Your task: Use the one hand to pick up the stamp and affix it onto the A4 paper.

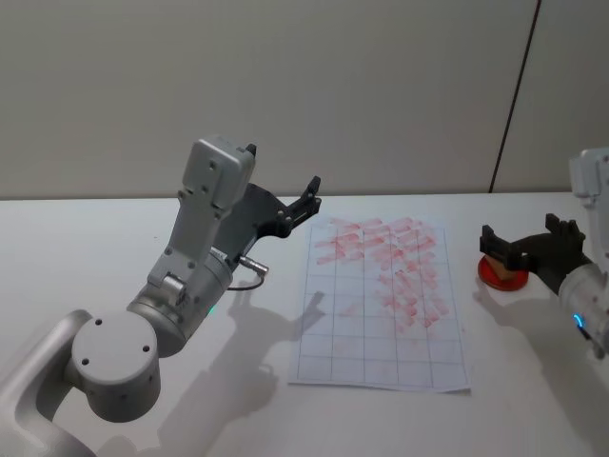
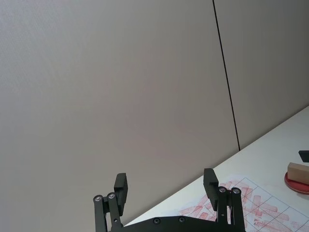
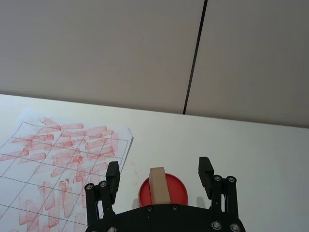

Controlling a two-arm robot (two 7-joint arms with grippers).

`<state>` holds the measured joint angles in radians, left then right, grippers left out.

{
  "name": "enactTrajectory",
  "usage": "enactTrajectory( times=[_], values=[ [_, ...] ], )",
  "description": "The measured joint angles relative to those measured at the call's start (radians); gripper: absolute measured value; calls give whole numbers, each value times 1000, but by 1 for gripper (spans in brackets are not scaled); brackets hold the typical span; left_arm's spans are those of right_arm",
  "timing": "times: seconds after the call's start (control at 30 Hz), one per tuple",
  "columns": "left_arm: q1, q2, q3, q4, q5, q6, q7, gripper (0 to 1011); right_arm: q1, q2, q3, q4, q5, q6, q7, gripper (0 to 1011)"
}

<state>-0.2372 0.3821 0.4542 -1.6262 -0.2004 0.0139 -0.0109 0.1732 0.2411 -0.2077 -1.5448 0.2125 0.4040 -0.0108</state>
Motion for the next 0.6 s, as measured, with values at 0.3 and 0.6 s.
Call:
enactTrajectory(
  times=[0.3, 0.6],
  values=[
    [0, 0, 0, 0, 0, 0, 0, 1001, 35, -14, 9, 70, 31, 16, 25, 1001],
    [0, 0, 0, 0, 0, 0, 0, 1001, 62, -23, 14, 129, 49, 17, 48, 1001]
  ],
)
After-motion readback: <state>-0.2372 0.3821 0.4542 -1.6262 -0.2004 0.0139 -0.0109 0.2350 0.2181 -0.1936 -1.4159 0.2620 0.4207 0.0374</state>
